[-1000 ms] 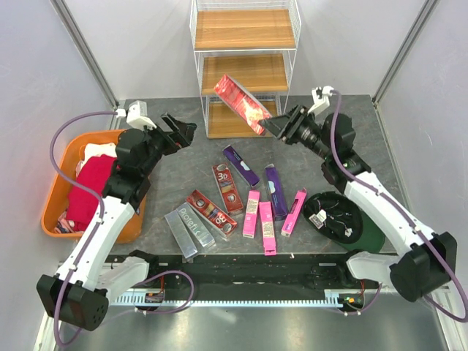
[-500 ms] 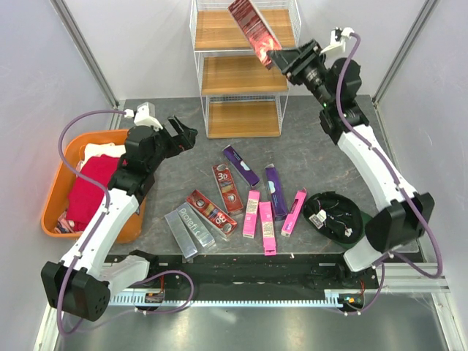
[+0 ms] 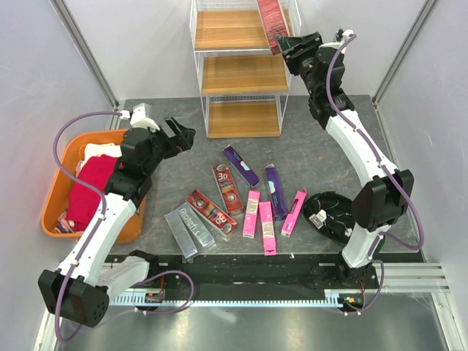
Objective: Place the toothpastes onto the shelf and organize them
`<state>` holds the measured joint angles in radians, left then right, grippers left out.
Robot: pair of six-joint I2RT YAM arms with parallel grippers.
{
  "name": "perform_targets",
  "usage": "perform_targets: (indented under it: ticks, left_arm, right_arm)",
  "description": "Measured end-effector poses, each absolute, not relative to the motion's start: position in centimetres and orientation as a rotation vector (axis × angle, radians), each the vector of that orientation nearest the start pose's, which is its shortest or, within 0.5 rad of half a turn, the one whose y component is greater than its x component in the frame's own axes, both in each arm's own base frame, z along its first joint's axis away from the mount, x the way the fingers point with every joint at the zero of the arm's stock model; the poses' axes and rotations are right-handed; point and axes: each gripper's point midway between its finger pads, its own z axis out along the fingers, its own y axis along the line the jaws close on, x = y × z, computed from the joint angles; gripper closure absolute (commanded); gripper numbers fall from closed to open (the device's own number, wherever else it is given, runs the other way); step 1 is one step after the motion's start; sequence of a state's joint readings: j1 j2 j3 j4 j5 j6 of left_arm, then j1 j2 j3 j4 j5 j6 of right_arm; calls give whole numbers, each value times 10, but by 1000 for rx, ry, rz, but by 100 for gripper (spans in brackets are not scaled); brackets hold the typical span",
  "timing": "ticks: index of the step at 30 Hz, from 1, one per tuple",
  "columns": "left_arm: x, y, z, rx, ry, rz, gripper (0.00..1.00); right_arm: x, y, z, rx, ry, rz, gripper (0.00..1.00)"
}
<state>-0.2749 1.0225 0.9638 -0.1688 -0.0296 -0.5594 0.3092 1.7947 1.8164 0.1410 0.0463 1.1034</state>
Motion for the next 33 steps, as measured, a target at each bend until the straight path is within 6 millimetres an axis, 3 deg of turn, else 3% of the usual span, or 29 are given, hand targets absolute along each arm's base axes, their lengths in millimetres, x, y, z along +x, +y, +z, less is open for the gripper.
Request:
perform_targets:
  ticks: [6,8,9,11,22,30,33]
  left_arm:
    - [347,-116,292,-281,1817,-566,0]
    - [347,-116,292,-281,1817,-566,0]
    - [347,-116,292,-281,1817,-566,0]
    - [347,-116,292,-280,1818,-566,0]
    - [344,-116,286,-280,1832,-565,0]
    - [344,-117,284,-275,1839,-571,0]
    - [344,-117,284,-276,1839,-571,0]
  right_arm:
    - [548,183,456,738,1316,1078,75]
    - [552,180,458,754,1301,1070,66]
    - [554,180,458,758,1299,1069,55]
    - [556,180,458,766,1293,1074,42]
    - [544,178,470,754,1263,1103,4]
    - [538,168,455,755,1315,1063,2]
    - [535,169,454,744,1326,1067,9]
